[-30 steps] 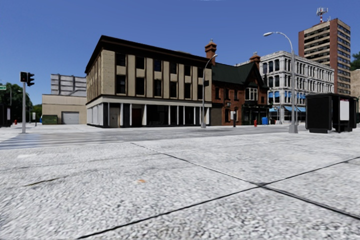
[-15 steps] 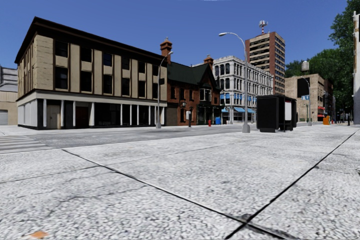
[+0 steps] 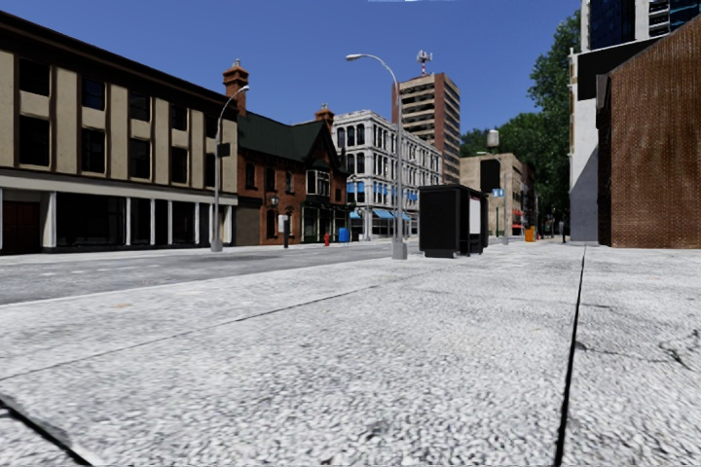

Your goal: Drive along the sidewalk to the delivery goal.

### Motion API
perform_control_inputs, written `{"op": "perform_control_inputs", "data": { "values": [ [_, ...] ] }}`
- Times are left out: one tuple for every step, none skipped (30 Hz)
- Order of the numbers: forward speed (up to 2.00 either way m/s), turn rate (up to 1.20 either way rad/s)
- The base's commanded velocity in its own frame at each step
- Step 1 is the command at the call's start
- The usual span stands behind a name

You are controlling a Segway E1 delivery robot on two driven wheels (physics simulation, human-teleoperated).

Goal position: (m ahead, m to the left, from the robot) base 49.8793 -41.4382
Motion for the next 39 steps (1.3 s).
{"op": "perform_control_inputs", "data": {
  "values": [
    [2.0, -0.51],
    [2.0, -0.51],
    [2.0, -0.51],
    [2.0, -0.51],
    [2.0, -0.51],
    [2.0, -0.51],
    [2.0, -0.51],
    [2.0, -0.5],
    [2.0, -0.5],
    [2.0, -0.5],
    [2.0, -0.5],
    [2.0, -0.5],
    [2.0, -0.5],
    [2.0, -0.49],
    [2.0, -0.49],
    [2.0, -0.49],
    [2.0, -0.49],
    [2.0, -0.49],
    [2.0, -0.49],
    [2.0, -0.49],
    [2.0, -0.49],
    [2.0, -0.49],
    [2.0, -0.49],
    [2.0, -0.49],
    [2.0, -0.49],
    [2.0, -0.49],
    [2.0, -0.49],
    [2.0, -0.49],
    [2.0, -0.49],
    [2.0, -0.49],
    [2.0, -0.49],
    [2.0, -0.49],
    [2.0, -0.49],
    [2.0, -0.49],
    [2.0, -0.45],
    [2.0, 0.0],
    [2.0, 0.0],
    [2.0, 0.0],
    [2.0, 0.0]
  ]
}}
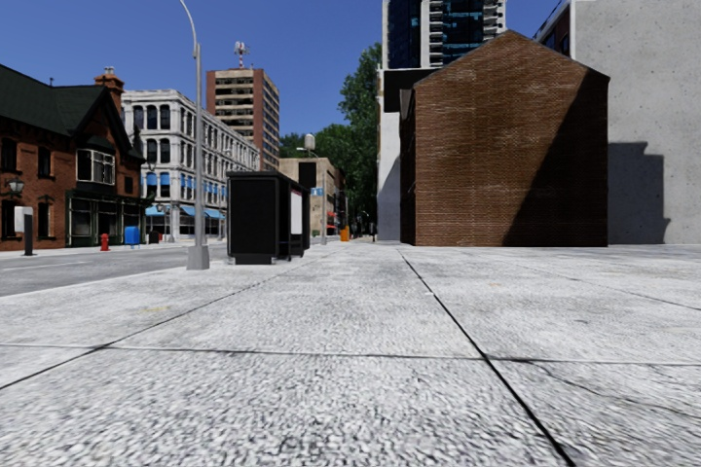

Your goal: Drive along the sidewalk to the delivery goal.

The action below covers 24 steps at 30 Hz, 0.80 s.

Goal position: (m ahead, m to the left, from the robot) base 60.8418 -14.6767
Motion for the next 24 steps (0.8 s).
{"op": "perform_control_inputs", "data": {
  "values": [
    [2.0, 0.0],
    [2.0, 0.0],
    [2.0, 0.0],
    [2.0, 0.0],
    [2.0, 0.0],
    [2.0, 0.0],
    [2.0, 0.0],
    [2.0, 0.0],
    [2.0, 0.0],
    [2.0, 0.0],
    [2.0, 0.0],
    [2.0, 0.0],
    [2.0, 0.0],
    [2.0, 0.0],
    [2.0, 0.0],
    [2.0, 0.0],
    [2.0, 0.0],
    [2.0, 0.0],
    [2.0, 0.0],
    [2.0, 0.0],
    [2.0, 0.0],
    [2.0, 0.0],
    [2.0, 0.0],
    [2.0, 0.0]
  ]
}}
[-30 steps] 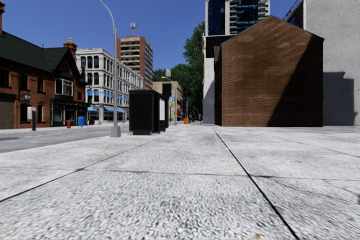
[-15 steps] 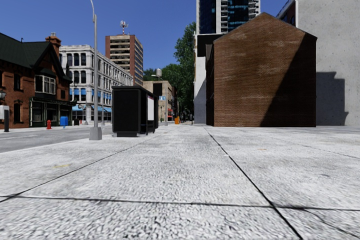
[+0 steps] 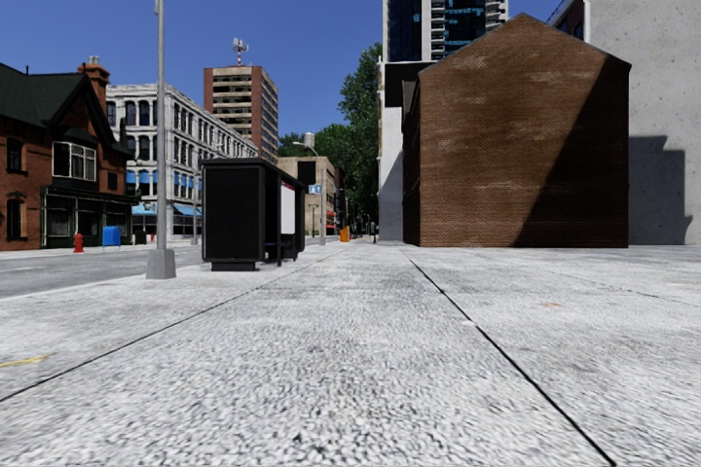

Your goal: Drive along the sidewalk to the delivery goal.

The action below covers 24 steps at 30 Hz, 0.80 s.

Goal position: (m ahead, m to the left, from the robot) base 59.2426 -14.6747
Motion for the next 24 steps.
{"op": "perform_control_inputs", "data": {
  "values": [
    [2.0, 0.0],
    [2.0, 0.0],
    [2.0, 0.0],
    [2.0, 0.0],
    [2.0, 0.0],
    [2.0, 0.0],
    [2.0, 0.0],
    [2.0, 0.0],
    [2.0, 0.0],
    [2.0, 0.0],
    [2.0, 0.0],
    [2.0, 0.0],
    [2.0, 0.0],
    [2.0, 0.0],
    [2.0, 0.0],
    [2.0, 0.0],
    [2.0, 0.0],
    [2.0, 0.0],
    [2.0, 0.0],
    [2.0, 0.0],
    [2.0, 0.0],
    [2.0, 0.0],
    [2.0, 0.0],
    [2.0, 0.0]
  ]
}}
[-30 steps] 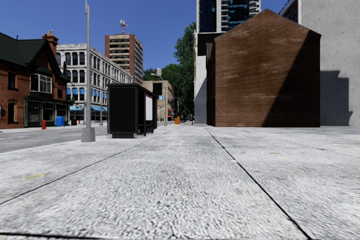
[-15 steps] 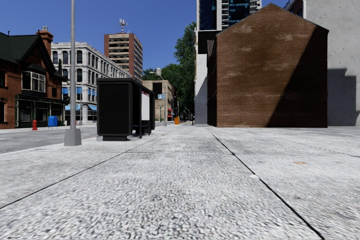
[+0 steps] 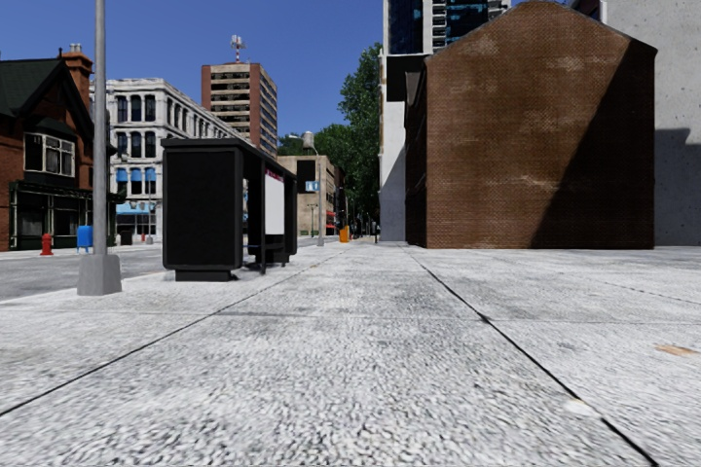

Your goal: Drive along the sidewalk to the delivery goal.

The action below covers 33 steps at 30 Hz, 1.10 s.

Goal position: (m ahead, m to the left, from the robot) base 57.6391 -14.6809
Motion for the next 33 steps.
{"op": "perform_control_inputs", "data": {
  "values": [
    [2.0, 0.0],
    [2.0, 0.0],
    [2.0, 0.0],
    [2.0, 0.0],
    [2.0, 0.0],
    [2.0, 0.0],
    [2.0, 0.0],
    [2.0, 0.0],
    [2.0, 0.0],
    [2.0, 0.0],
    [2.0, 0.0],
    [2.0, 0.0],
    [2.0, 0.0],
    [2.0, 0.0],
    [2.0, 0.0],
    [2.0, 0.0],
    [2.0, 0.0],
    [2.0, 0.0],
    [2.0, 0.0],
    [2.0, 0.0],
    [2.0, 0.0],
    [2.0, 0.0],
    [2.0, 0.0],
    [2.0, 0.0],
    [2.0, 0.0],
    [2.0, 0.0],
    [2.0, 0.0],
    [2.0, 0.0],
    [2.0, 0.0],
    [2.0, 0.0],
    [2.0, 0.0],
    [2.0, 0.0],
    [2.0, 0.0]
  ]
}}
